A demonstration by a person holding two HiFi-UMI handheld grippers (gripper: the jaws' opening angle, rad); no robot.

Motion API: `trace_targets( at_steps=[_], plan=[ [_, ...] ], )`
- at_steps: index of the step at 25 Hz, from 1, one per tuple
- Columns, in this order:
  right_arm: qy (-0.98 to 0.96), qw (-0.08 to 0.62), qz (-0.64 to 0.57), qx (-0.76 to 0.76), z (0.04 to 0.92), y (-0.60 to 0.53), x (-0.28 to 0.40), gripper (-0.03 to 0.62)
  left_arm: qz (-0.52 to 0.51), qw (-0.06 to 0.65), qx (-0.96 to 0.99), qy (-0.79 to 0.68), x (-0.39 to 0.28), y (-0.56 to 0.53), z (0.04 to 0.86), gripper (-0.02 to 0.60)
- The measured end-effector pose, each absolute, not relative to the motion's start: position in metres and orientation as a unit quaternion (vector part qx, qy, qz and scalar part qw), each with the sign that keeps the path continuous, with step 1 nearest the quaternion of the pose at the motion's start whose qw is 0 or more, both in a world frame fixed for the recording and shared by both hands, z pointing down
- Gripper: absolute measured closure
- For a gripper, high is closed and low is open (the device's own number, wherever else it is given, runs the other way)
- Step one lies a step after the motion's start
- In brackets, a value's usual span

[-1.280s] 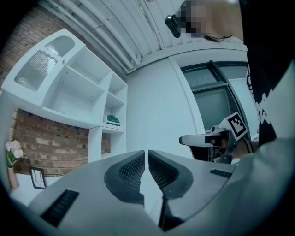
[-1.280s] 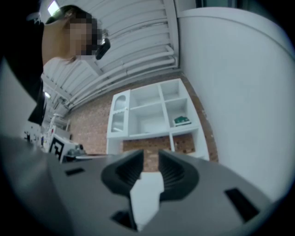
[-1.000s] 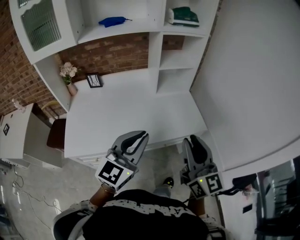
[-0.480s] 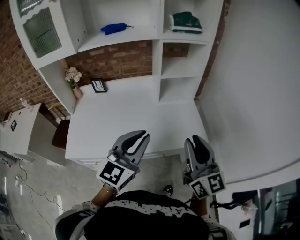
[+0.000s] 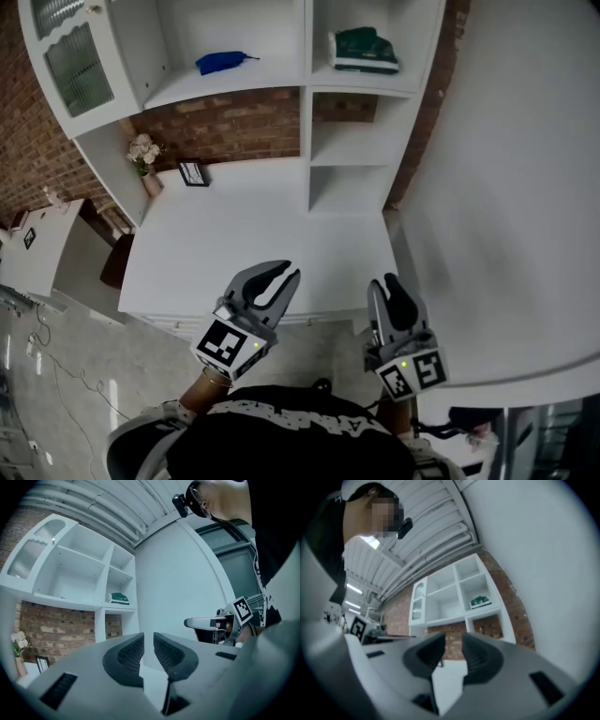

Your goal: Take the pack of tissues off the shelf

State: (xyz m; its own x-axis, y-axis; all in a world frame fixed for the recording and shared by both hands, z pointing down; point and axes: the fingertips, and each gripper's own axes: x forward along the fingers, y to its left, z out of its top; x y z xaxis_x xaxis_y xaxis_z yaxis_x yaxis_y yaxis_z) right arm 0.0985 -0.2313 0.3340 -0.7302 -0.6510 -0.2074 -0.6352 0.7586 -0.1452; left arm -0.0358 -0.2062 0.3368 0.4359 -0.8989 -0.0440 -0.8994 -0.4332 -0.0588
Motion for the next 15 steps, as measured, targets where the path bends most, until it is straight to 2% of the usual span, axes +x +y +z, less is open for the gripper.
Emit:
trace_targets(
  at_steps=[15],
  plan=[
    [0.937, 0.127, -0.018, -0.324, 0.331, -0.258, 0.141, 0.484, 0.000, 0.041, -0.839, 0.542, 0.006, -0.235, 0.337, 0.492]
  ],
)
